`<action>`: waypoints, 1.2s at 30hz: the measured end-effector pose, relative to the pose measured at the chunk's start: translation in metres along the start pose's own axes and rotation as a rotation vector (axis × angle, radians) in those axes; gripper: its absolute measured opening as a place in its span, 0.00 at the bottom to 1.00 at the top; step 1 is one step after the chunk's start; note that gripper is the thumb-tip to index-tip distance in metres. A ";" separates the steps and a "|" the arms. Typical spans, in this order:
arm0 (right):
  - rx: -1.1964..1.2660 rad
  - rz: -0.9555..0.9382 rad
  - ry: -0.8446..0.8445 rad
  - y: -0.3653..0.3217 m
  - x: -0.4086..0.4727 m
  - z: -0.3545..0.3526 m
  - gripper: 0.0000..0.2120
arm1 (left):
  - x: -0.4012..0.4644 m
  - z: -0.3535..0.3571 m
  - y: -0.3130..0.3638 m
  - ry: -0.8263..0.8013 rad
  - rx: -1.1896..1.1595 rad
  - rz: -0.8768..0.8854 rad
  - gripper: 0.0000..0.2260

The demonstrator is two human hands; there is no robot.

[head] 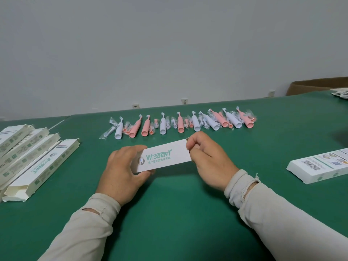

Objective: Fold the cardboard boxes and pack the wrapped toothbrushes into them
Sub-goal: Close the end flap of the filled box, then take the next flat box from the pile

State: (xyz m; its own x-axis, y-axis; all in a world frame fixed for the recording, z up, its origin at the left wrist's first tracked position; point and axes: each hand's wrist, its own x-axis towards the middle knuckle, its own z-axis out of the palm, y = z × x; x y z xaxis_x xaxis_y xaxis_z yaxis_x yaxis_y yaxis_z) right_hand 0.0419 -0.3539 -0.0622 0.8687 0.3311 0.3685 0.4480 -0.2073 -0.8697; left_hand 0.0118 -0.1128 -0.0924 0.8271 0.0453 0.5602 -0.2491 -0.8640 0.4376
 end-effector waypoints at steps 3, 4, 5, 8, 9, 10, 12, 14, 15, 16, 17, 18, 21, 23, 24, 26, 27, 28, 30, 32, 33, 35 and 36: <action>-0.041 -0.028 0.018 0.000 -0.001 -0.004 0.08 | 0.000 0.001 -0.002 -0.012 -0.004 -0.024 0.25; -0.049 -0.035 0.084 0.000 0.000 -0.007 0.08 | 0.001 0.001 -0.003 -0.014 -0.005 -0.032 0.25; -0.072 -0.047 0.145 0.001 0.000 -0.010 0.10 | 0.001 0.001 -0.003 -0.014 -0.004 -0.039 0.25; -0.214 -0.086 0.079 0.003 0.000 -0.025 0.26 | 0.001 0.001 -0.004 -0.016 0.004 -0.044 0.25; -0.243 -0.073 0.000 0.004 0.000 -0.027 0.32 | 0.001 0.001 -0.004 -0.018 0.004 -0.043 0.25; -0.251 -0.052 -0.076 0.005 -0.001 -0.029 0.36 | 0.001 0.001 -0.004 -0.021 0.002 -0.042 0.25; -0.213 -0.019 -0.166 0.006 -0.002 -0.029 0.38 | 0.001 0.001 -0.004 -0.024 -0.003 -0.034 0.25; -0.189 0.000 -0.168 0.007 -0.003 -0.028 0.36 | 0.000 0.000 -0.003 -0.024 -0.007 -0.029 0.25; -0.190 0.000 -0.151 0.008 -0.003 -0.028 0.35 | 0.001 0.000 -0.003 -0.023 -0.008 -0.030 0.25; -0.196 -0.007 -0.129 0.009 -0.003 -0.028 0.33 | 0.001 0.000 -0.003 -0.021 -0.008 -0.032 0.25; -0.206 -0.017 -0.102 0.010 -0.003 -0.028 0.30 | 0.001 0.000 -0.003 -0.021 -0.007 -0.032 0.25; -0.223 -0.028 -0.076 0.010 -0.002 -0.027 0.27 | 0.001 0.000 -0.002 -0.020 -0.006 -0.032 0.25; -0.255 -0.062 -0.011 0.011 -0.001 -0.025 0.19 | 0.001 -0.001 -0.001 -0.020 -0.005 -0.033 0.25; -0.234 -0.074 0.038 0.012 -0.001 -0.024 0.15 | 0.001 -0.001 -0.001 -0.021 -0.008 -0.032 0.25; -0.221 -0.075 0.060 0.012 -0.001 -0.023 0.14 | 0.001 -0.001 -0.001 -0.021 -0.012 -0.030 0.25; -0.196 -0.071 0.085 0.012 -0.001 -0.020 0.14 | 0.001 0.000 0.000 -0.020 -0.028 -0.034 0.25; -0.188 -0.070 0.091 0.012 -0.001 -0.019 0.13 | 0.000 0.000 0.000 -0.019 -0.037 -0.036 0.25; -0.189 -0.076 0.095 0.012 -0.001 -0.017 0.14 | 0.000 0.000 0.001 -0.018 -0.044 -0.037 0.24; -0.243 -0.104 0.092 0.011 -0.002 -0.016 0.14 | 0.000 0.000 0.001 -0.015 -0.050 -0.042 0.24; -0.388 -0.139 0.062 0.009 -0.002 -0.016 0.16 | 0.001 0.000 0.001 -0.010 -0.050 -0.051 0.24; -0.468 -0.146 0.044 0.008 -0.001 -0.017 0.17 | 0.001 0.000 0.001 -0.005 -0.050 -0.054 0.24; -0.542 -0.142 0.024 0.006 -0.001 -0.016 0.18 | 0.000 0.000 0.000 0.000 -0.046 -0.058 0.24; -0.543 -0.137 0.016 0.005 -0.001 -0.016 0.18 | 0.000 0.000 0.000 0.002 -0.042 -0.058 0.24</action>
State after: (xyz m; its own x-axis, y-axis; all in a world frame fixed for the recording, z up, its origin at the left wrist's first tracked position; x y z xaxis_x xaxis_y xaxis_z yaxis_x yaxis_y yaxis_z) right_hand 0.0460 -0.3698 -0.0615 0.7962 0.3753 0.4745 0.5978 -0.6090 -0.5213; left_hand 0.0119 -0.1129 -0.0922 0.8396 0.0956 0.5347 -0.2217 -0.8383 0.4981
